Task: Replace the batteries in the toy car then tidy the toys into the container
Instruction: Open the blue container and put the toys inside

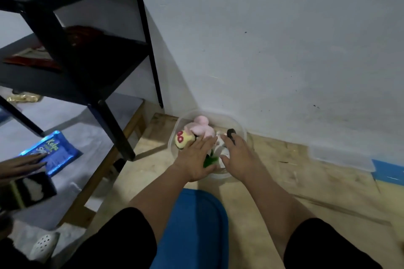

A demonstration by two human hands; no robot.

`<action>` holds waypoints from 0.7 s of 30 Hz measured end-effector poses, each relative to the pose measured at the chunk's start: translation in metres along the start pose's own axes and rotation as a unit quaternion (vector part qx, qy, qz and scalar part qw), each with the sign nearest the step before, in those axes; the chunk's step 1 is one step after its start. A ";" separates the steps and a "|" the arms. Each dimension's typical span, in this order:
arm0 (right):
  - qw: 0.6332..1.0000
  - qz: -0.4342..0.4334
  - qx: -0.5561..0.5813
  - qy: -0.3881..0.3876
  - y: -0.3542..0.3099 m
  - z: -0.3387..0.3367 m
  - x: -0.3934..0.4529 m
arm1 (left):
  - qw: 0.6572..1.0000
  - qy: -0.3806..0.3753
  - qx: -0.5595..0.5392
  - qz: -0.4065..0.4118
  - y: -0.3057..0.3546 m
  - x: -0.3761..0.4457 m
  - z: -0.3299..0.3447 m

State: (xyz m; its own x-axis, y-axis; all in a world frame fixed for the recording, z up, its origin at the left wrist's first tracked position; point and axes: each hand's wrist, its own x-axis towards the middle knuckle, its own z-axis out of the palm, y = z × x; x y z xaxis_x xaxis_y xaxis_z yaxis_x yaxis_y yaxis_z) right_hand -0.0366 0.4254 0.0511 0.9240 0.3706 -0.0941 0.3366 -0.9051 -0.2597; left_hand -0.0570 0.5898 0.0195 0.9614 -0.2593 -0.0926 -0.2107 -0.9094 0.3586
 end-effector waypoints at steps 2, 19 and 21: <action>0.998 -0.040 0.010 0.042 0.004 0.000 -0.014 | 0.999 0.043 0.002 -0.023 0.011 -0.018 -0.001; 0.974 -0.105 -0.128 -0.155 0.003 0.086 -0.167 | 0.903 -0.077 -0.027 -0.423 0.033 -0.208 0.081; 0.974 -0.076 -0.112 -0.185 -0.001 0.094 -0.174 | 0.903 -0.072 -0.035 -0.421 0.030 -0.215 0.086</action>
State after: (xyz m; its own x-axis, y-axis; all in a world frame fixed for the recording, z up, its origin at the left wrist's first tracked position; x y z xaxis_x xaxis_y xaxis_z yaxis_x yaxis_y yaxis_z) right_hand -0.2147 0.3811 -0.0225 0.7465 0.5154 -0.4209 0.5327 -0.8419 -0.0861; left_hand -0.2849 0.5903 -0.0302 0.7414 0.4711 -0.4779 0.6017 -0.7820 0.1628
